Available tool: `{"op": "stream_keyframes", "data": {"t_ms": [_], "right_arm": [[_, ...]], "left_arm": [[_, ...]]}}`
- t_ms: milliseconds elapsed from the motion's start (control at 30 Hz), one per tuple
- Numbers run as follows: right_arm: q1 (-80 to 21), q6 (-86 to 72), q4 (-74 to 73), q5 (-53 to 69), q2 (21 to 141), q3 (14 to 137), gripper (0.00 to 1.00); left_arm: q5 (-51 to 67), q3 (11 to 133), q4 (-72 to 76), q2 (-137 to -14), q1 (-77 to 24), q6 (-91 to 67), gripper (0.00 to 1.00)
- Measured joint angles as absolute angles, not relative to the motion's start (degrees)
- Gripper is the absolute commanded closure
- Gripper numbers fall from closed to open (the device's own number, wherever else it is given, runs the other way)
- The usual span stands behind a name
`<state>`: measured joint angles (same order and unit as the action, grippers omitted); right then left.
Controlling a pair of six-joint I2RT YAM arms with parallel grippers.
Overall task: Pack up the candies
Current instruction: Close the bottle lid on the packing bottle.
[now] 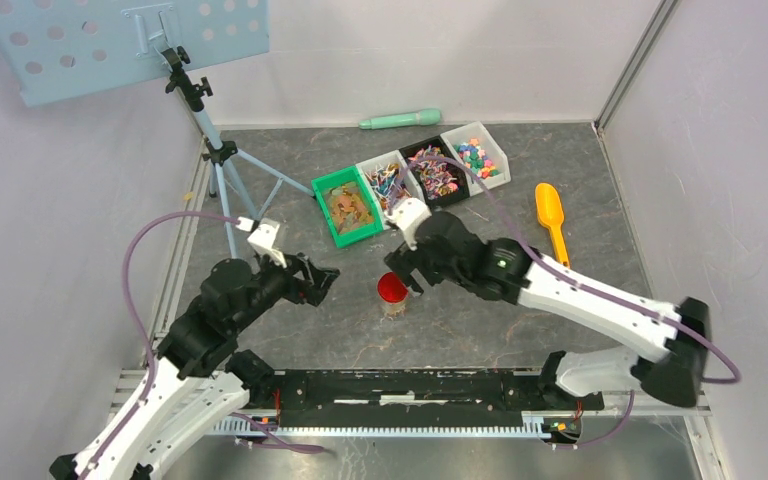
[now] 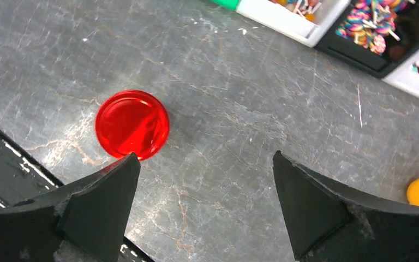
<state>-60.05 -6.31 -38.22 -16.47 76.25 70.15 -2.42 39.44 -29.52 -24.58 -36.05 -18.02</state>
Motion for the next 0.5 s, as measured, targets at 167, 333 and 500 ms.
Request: {"op": "stream_keyframes", "data": {"t_ms": [167,333,500], "right_arm": [[-56.2,-8.5,-26.6,-16.2,64.1,55.7,0.16],[-52.4,-10.0,-17.6,-10.4,57.4,45.4,0.42],[-49.2,-11.8,-10.1,-2.1,57.7,40.7,0.52]], "left_arm": [[6.2,39.0,-25.6,-33.0,-36.1,-23.8,0.28],[12.8,37.7,-20.4,-40.7,-36.1,-27.9,0.34],[17.0,34.1,-14.2,-45.2,-36.1,-30.6,0.42]]}}
